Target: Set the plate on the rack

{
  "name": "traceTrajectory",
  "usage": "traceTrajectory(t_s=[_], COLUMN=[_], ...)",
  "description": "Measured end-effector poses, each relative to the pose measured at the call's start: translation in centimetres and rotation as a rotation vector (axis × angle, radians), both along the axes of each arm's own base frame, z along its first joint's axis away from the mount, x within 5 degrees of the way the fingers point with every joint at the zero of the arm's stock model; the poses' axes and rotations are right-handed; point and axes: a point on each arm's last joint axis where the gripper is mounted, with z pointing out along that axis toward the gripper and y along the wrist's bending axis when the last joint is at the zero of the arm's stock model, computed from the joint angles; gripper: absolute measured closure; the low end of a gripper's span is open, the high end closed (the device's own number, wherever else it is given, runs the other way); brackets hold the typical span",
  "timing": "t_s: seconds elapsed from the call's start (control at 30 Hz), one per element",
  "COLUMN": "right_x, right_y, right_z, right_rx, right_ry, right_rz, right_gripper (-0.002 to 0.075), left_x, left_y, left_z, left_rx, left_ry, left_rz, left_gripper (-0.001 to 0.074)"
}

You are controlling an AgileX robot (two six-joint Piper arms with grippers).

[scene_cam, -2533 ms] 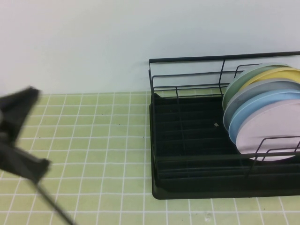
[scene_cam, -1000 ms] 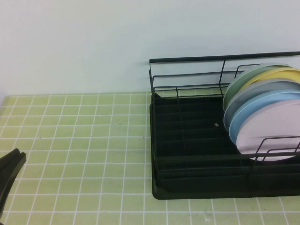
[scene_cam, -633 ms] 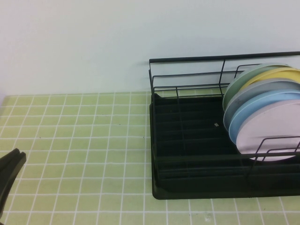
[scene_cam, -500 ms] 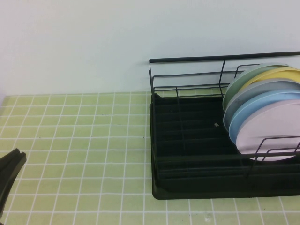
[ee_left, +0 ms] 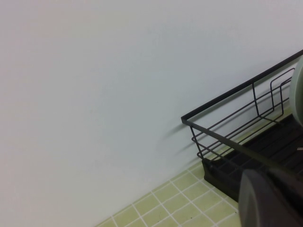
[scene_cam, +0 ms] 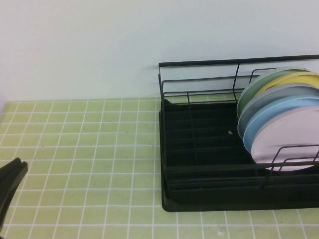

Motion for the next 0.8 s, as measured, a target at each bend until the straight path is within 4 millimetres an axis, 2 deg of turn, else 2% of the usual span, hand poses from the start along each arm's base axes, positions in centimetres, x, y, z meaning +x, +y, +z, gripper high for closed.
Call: traceTrajectory(t_s=[0.17,0.23,0.8], right_x=[0.5,0.5,0.6], right_y=[0.0,0.0,0.0], right_z=[-3.6,-4.4,-4.1], right_rx=[0.049,0.05,0.026], right_ry=[0.064,0.098,0.071], right_rz=[-0.007,-0.007,-0.007], right_gripper=[0.0727,0.0727,0.0727], left_x=[0.0,0.0,0.0], left_y=[0.0,0.0,0.0], left_z=[0.0,0.0,0.0], left_rx=[0.0,0.0,0.0], left_ry=[0.0,0.0,0.0], left_rz=[0.0,0.0,-0.001], left_gripper=[0.0735,0.0735,0.0735])
